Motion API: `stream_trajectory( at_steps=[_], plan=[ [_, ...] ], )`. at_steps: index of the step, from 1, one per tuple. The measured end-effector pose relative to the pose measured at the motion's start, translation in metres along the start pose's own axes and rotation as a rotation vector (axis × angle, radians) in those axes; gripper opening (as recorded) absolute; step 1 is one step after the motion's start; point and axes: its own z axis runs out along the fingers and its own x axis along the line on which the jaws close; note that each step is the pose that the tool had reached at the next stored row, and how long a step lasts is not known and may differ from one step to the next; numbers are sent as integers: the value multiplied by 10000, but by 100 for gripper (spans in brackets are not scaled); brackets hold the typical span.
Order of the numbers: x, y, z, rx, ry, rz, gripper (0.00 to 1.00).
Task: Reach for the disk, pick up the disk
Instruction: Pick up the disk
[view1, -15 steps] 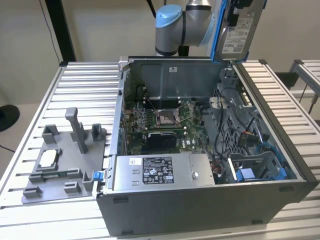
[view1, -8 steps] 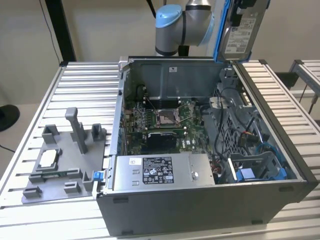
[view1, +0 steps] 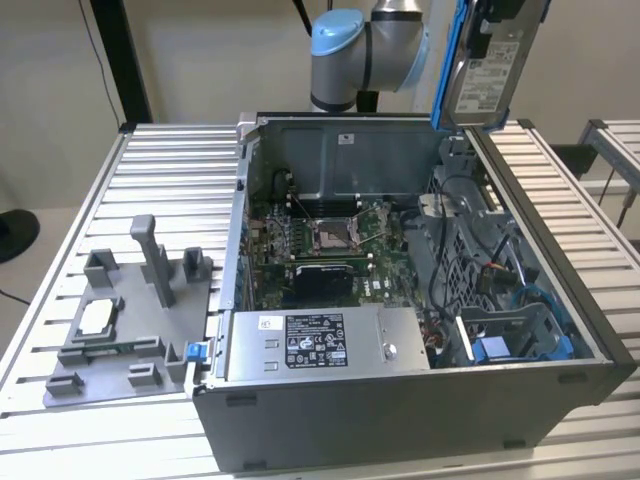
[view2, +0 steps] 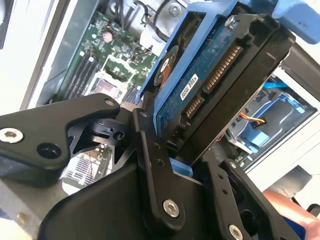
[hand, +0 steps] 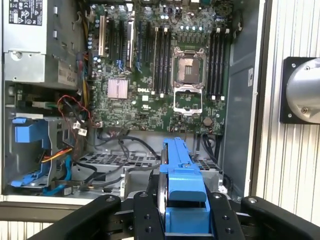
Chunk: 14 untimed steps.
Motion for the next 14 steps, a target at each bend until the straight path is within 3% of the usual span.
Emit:
stream_trajectory(
  at_steps=[9,10,14],
  plan=[
    [298,7,-1,0,-1,0,0],
    [366,9,-2,0,0,1,0],
    [503,12,-2,0,0,1,0]
  ],
)
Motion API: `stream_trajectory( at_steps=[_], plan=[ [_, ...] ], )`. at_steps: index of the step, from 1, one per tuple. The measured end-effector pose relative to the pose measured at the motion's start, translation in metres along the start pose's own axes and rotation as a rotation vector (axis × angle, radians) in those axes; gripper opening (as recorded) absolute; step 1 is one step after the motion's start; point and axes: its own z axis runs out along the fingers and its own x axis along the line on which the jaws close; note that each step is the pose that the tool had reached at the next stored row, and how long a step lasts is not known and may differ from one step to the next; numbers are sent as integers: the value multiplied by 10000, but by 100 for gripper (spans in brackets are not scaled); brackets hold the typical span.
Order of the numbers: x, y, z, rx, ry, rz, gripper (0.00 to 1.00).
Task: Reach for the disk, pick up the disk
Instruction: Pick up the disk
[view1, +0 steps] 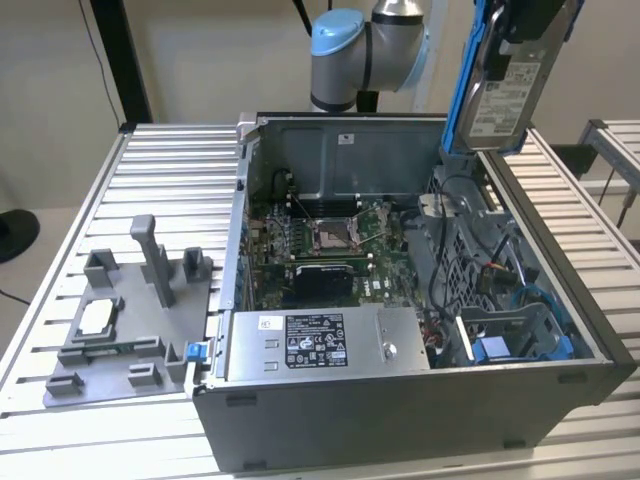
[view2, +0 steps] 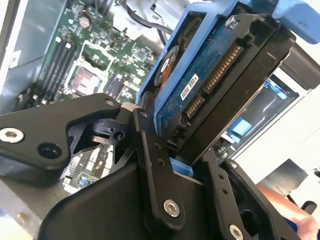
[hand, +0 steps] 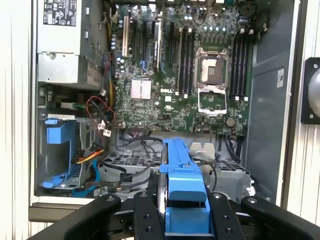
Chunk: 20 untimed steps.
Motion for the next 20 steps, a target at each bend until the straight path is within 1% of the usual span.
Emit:
stream_trajectory(
  at_steps=[8,10,15,19,20],
  plan=[
    [267,7,-1,-1,0,0,0],
    [345,8,0,0,-1,0,0],
    [573,28,1,1,-1,-1,0],
    [754,79,7,2,-1,0,0],
    [789,98,10,2,-1,0,0]
  ],
)
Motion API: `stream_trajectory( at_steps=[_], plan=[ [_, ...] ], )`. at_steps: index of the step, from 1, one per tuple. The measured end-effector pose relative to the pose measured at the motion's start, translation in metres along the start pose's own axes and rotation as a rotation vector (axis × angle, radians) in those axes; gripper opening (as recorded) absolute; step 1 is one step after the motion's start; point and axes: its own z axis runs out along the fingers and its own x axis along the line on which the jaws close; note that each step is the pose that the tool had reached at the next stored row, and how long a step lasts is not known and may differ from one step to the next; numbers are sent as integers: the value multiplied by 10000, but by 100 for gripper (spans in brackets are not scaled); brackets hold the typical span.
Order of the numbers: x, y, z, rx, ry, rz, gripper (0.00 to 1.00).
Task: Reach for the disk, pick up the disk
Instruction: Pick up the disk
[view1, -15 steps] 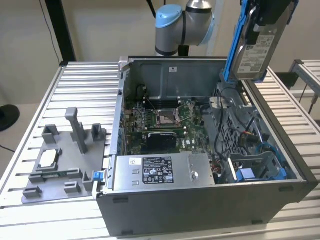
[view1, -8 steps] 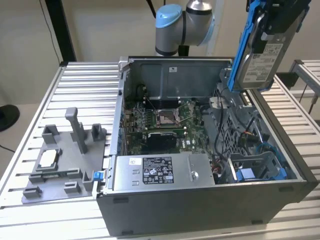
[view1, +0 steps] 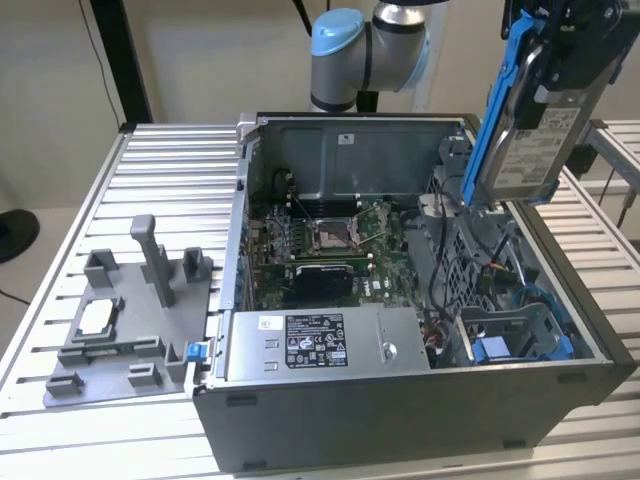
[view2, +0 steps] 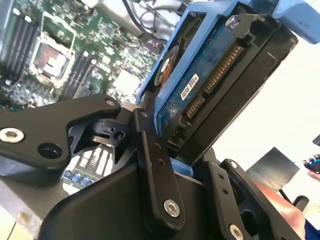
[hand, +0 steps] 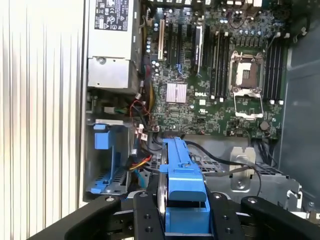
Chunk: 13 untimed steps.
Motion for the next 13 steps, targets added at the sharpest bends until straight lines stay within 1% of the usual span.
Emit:
stream_trajectory(
  at_steps=[5,8,13],
  plan=[
    [194,93,11,3,0,-1,0],
    [315,133,16,4,2,0,0],
    [495,189,25,4,1,-1,0]
  ],
)
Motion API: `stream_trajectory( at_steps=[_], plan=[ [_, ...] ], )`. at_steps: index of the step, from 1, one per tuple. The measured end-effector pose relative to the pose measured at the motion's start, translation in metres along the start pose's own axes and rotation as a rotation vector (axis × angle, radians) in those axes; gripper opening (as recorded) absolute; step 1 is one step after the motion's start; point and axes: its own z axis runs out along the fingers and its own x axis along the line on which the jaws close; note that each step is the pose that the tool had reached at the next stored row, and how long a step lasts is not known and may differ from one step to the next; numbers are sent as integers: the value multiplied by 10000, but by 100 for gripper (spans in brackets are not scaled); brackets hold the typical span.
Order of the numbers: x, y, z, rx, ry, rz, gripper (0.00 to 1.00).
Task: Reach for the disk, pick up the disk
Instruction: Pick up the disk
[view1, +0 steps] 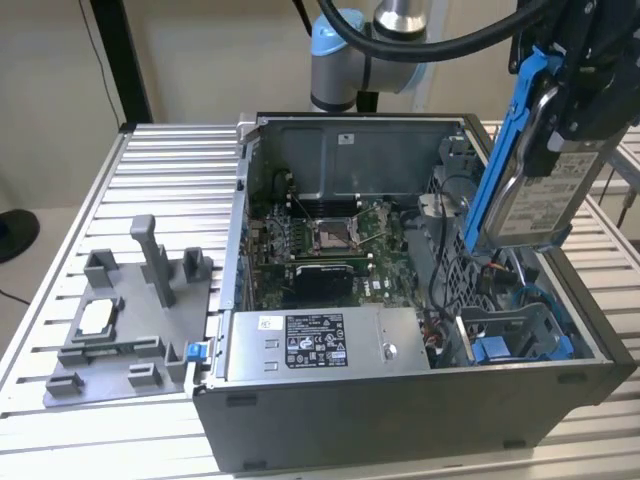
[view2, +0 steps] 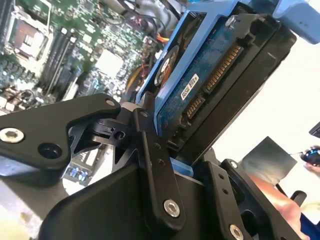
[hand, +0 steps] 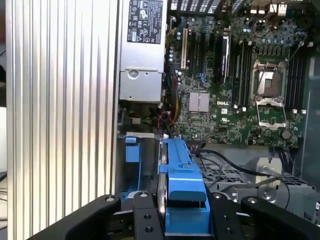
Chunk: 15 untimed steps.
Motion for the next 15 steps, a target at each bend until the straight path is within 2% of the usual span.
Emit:
stream_trajectory(
  at_steps=[9,15],
  plan=[
    [154,35,9,0,-2,1,0],
    [350,39,12,0,-1,15,0]
  ],
)
